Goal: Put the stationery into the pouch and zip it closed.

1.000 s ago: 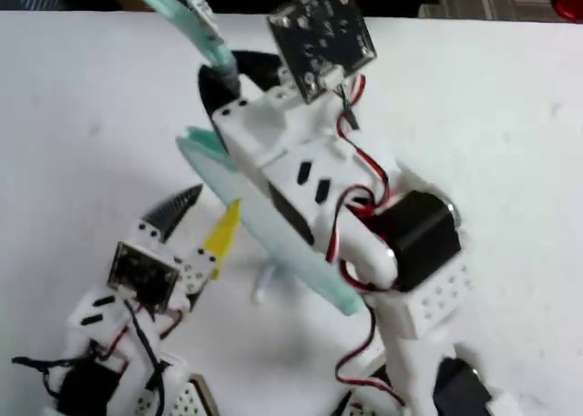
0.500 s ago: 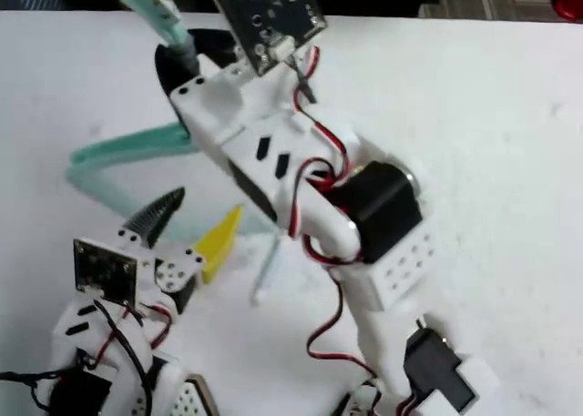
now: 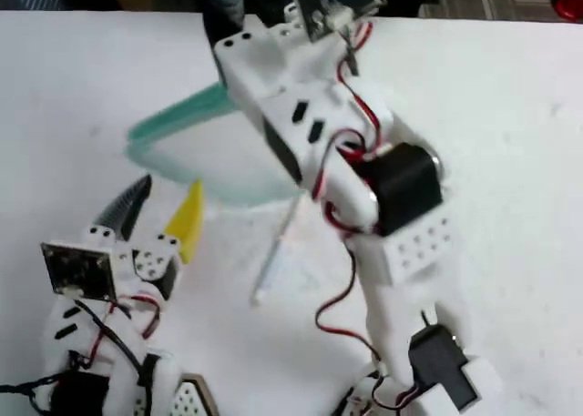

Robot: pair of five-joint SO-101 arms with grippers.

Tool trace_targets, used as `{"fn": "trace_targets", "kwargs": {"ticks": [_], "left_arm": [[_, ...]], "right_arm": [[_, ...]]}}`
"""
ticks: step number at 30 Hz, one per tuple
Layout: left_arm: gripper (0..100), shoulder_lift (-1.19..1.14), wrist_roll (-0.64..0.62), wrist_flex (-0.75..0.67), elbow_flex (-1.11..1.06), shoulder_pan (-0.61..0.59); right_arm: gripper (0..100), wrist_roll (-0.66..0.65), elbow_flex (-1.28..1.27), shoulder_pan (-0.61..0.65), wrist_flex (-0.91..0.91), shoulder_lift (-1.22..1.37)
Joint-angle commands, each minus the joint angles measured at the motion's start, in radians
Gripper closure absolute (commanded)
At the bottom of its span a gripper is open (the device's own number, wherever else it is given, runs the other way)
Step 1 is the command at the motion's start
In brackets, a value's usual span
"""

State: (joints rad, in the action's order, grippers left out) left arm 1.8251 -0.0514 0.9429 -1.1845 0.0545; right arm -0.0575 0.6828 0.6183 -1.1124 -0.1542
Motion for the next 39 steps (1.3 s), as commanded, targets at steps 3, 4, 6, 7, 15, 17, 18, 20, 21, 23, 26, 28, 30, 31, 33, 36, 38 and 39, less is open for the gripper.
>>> {"fn": "trace_targets", "kwargs": {"ticks": [3,4,6,7,15,17,18,20,21,23,26,28,30,31,33,36,38,39], "left_arm": [[78,-0.004,-0.012,-0.13,-0.087,0.036],[78,-0.004,-0.012,-0.13,-0.087,0.036],[78,-0.004,-0.011,-0.129,-0.091,0.036],[78,-0.007,-0.011,-0.13,-0.092,0.036],[78,-0.007,-0.011,-0.133,-0.094,0.033],[78,-0.007,-0.011,-0.135,-0.094,0.03],[78,-0.007,-0.009,-0.137,-0.094,0.03],[78,-0.007,0.012,-0.137,-0.094,0.028],[78,-0.007,0.046,-0.137,-0.094,0.028],[78,-0.007,0.1,-0.137,-0.094,0.016],[78,-0.007,0.104,-0.137,-0.094,-0.047],[78,-0.007,0.107,-0.144,-0.094,-0.088],[78,-0.008,0.109,-0.166,-0.104,-0.12],[78,-0.008,0.109,-0.181,-0.115,-0.134],[78,-0.008,0.11,-0.21,-0.146,-0.16],[77,-0.008,0.11,-0.267,-0.206,-0.168],[77,-0.008,0.112,-0.304,-0.236,-0.162],[78,-0.008,0.121,-0.316,-0.244,-0.16]], "right_arm": [[97.8,0.002,-0.068,0.018,-0.028,-0.024],[97.8,0.002,-0.081,0.028,-0.053,-0.024],[97.8,0.002,-0.101,0.048,-0.102,-0.025],[97.8,0.002,-0.103,0.062,-0.119,-0.025],[97.8,0.003,0.071,0.143,-0.14,-0.053],[97.8,0.002,0.12,0.151,-0.131,-0.039],[97.8,0.002,0.133,0.151,-0.119,-0.027],[97.8,0.0,0.16,0.142,-0.077,0.007],[97.8,0.0,0.167,0.122,-0.056,0.024],[97.8,0.0,0.19,0.087,-0.033,0.051],[97.9,0.0,0.207,0.058,-0.042,0.079],[97.9,0.0,0.207,0.047,-0.076,0.094],[97.9,0.0,0.207,0.045,-0.122,0.107],[97.9,0.0,0.207,0.044,-0.145,0.108],[98.1,0.0,0.216,0.031,-0.2,0.101],[98.1,0.002,0.213,0.031,-0.294,0.079],[98.1,0.002,0.207,0.056,-0.355,0.074],[98.1,0.002,0.207,0.071,-0.386,0.074]]}}
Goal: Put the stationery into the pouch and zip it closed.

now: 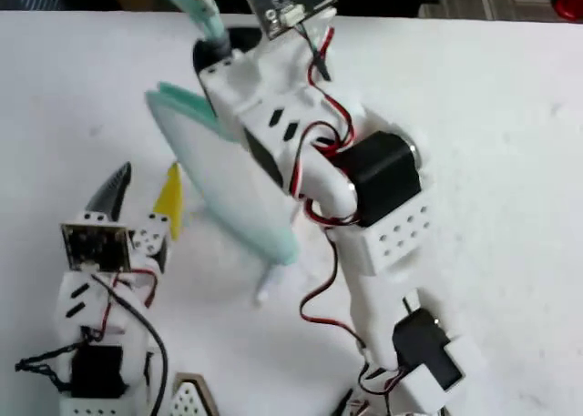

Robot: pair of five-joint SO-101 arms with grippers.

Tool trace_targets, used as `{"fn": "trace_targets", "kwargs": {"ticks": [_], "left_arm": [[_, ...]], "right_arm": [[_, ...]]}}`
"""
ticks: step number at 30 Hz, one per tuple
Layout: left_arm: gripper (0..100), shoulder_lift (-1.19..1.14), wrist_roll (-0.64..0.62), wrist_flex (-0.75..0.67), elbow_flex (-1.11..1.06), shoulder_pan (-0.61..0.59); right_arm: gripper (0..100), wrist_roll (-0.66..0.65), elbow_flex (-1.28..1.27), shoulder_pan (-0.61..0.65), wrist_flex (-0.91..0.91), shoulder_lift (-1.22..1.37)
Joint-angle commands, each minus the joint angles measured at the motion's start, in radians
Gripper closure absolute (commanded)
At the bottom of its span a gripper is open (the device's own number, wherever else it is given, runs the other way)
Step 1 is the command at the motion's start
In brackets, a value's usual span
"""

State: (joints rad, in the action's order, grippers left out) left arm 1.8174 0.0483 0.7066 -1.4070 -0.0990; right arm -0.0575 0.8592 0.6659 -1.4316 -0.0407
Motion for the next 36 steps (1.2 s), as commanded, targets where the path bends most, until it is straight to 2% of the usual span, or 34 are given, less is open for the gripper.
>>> {"fn": "trace_targets", "kwargs": {"ticks": [1,9,12,17,20,26,30,33,36], "left_arm": [[78,-0.001,0.041,-0.086,-0.025,-0.007],[78,-0.001,0.061,-0.091,-0.028,-0.007],[78,-0.001,0.061,-0.104,-0.028,-0.007],[81,-0.001,0.058,-0.247,-0.077,0.022],[84,-0.001,0.064,-0.233,-0.095,0.041],[81,0.004,0.058,-0.092,-0.051,-0.107],[77,0.004,0.058,0.072,0.061,-0.179],[75,0.004,0.058,0.255,0.219,-0.183],[74,0.004,0.058,0.428,0.407,-0.133]], "right_arm": [[98.1,0.002,0.031,0.042,-0.094,-0.042],[98.1,0.0,0.084,0.255,-0.09,-0.054],[98.1,0.0,0.11,0.268,-0.027,-0.059],[97.9,0.0,0.127,0.265,0.022,-0.051],[97.8,0.0,0.117,0.263,0.021,-0.024],[98.1,0.0,0.12,0.186,0.021,0.022],[98.1,0.0,0.117,0.191,0.021,0.028],[98.1,0.002,0.117,0.203,0.022,0.039],[98.1,0.002,0.121,0.222,0.022,0.059]]}}
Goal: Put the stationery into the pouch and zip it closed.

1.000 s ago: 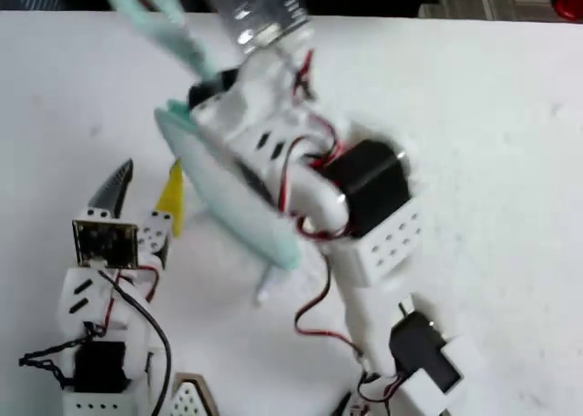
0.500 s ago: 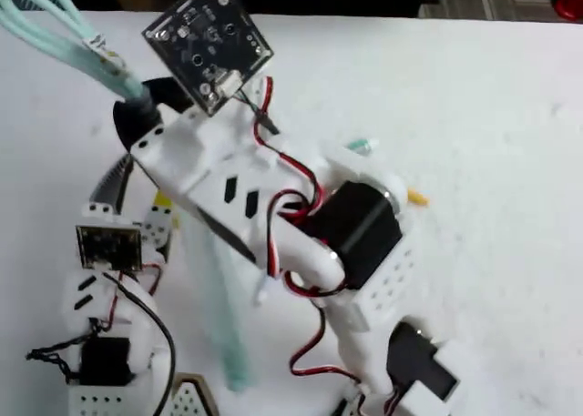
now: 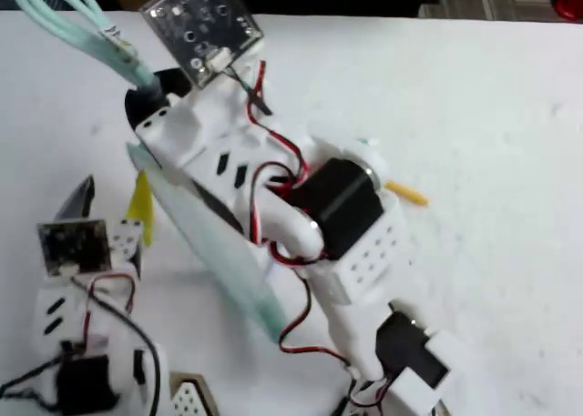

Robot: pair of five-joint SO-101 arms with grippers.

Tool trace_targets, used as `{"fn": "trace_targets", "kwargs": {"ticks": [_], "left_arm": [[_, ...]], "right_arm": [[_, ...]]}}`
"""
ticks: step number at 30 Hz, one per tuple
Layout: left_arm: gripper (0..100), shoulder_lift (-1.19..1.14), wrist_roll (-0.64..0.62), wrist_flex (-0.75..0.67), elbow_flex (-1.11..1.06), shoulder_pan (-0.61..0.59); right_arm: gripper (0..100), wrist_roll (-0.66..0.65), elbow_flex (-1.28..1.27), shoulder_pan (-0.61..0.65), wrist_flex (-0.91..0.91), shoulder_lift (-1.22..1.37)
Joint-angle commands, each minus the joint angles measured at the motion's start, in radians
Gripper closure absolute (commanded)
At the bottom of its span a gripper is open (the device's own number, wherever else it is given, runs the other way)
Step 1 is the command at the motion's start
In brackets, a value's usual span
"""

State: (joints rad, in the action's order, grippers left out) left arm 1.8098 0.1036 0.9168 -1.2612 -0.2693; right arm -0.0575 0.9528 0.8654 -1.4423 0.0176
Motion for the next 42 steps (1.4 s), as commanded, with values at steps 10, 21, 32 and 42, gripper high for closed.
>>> {"fn": "trace_targets", "kwargs": {"ticks": [10,21,32,42], "left_arm": [[73,0.005,-0.014,0.255,0.295,0.162],[73,0.007,-0.057,0.232,0.267,0.162],[73,0.01,-0.058,0.238,0.249,0.16],[73,0.01,-0.057,0.209,0.169,0.122]], "right_arm": [[98.1,0.0,0.025,-0.108,0.268,-0.045],[98.1,0.008,0.018,-0.381,0.239,-0.045],[98.1,0.0,-0.015,-0.013,0.127,0.042],[98.1,0.0,-0.014,-0.153,0.325,0.042]]}}
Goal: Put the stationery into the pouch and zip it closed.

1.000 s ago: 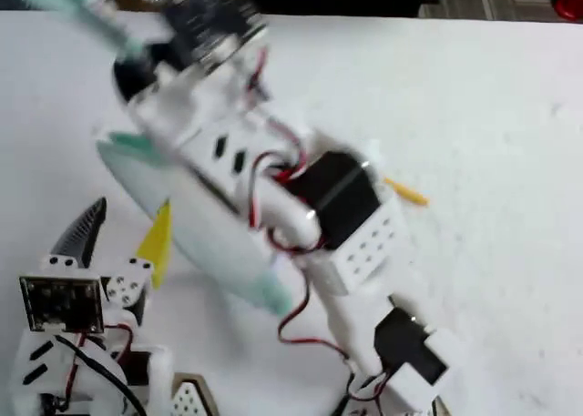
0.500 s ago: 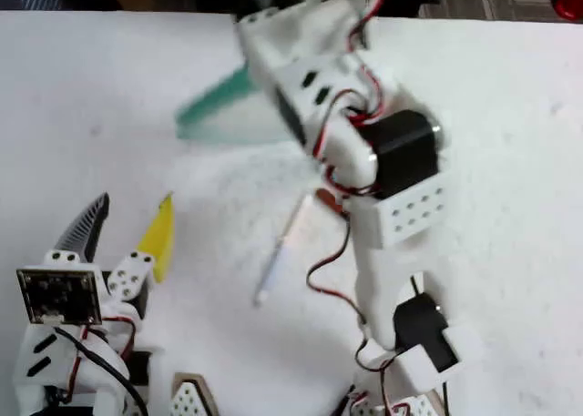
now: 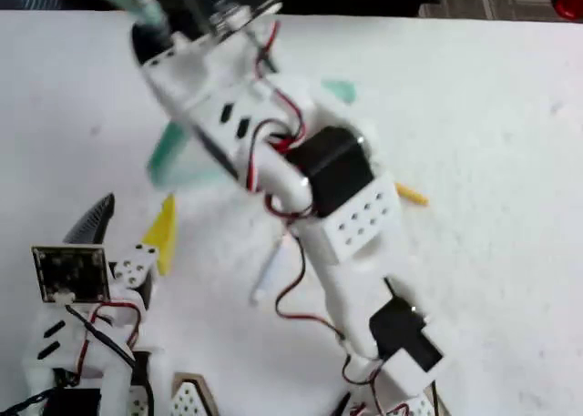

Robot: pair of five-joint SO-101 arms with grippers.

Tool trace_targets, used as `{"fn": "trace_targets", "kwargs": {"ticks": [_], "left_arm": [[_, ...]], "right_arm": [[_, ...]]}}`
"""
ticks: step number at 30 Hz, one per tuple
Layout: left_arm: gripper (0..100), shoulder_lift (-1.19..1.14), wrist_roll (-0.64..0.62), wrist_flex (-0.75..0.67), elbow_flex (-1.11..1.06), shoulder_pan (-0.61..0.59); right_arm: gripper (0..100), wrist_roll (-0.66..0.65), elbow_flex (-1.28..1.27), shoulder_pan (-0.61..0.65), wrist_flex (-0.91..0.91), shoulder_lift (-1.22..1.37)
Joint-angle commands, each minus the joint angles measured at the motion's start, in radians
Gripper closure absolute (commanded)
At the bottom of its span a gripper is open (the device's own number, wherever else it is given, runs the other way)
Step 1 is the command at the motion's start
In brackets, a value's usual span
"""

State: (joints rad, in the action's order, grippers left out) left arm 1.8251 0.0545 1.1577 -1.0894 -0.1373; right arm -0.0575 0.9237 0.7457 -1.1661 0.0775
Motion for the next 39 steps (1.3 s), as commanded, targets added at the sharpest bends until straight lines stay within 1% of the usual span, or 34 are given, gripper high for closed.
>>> {"fn": "trace_targets", "kwargs": {"ticks": [1,8,11,14,18,20,23,25,27,29,35,39], "left_arm": [[73,-0.005,-0.009,-0.031,-0.003,-0.008],[73,-0.005,-0.011,-0.032,0.002,-0.007],[73,-0.005,-0.011,-0.049,-0.005,-0.012],[73,-0.005,-0.011,-0.126,-0.04,-0.027],[73,-0.005,-0.012,-0.249,-0.114,-0.137],[73,-0.005,-0.037,-0.299,-0.144,-0.163],[73,-0.008,-0.084,-0.408,-0.195,-0.114],[73,-0.008,-0.083,-0.489,-0.238,-0.033],[76,-0.008,-0.081,-0.537,-0.27,0.061],[78,-0.008,-0.08,-0.575,-0.296,0.119],[79,-0.01,0.012,-0.71,-0.368,0.12],[79,-0.01,0.074,-0.835,-0.433,0.067]], "right_arm": [[98.1,0.0,0.015,-0.041,0.053,-0.018],[98.1,0.002,0.015,-0.045,0.045,-0.022],[98.1,0.006,0.015,-0.039,0.008,-0.065],[98.1,0.002,0.015,-0.012,-0.044,-0.125],[98.1,0.002,0.015,-0.012,-0.134,-0.189],[98.1,0.002,0.011,-0.013,-0.176,-0.209],[98.1,0.003,0.008,-0.001,-0.22,-0.219],[98.1,0.002,0.008,0.031,-0.223,-0.219],[98.1,0.002,0.005,0.054,-0.223,-0.214],[98.1,0.002,0.009,0.084,-0.223,-0.193],[98.1,0.006,0.014,0.094,-0.225,-0.145],[98.1,0.009,0.011,0.096,-0.228,-0.145]]}}
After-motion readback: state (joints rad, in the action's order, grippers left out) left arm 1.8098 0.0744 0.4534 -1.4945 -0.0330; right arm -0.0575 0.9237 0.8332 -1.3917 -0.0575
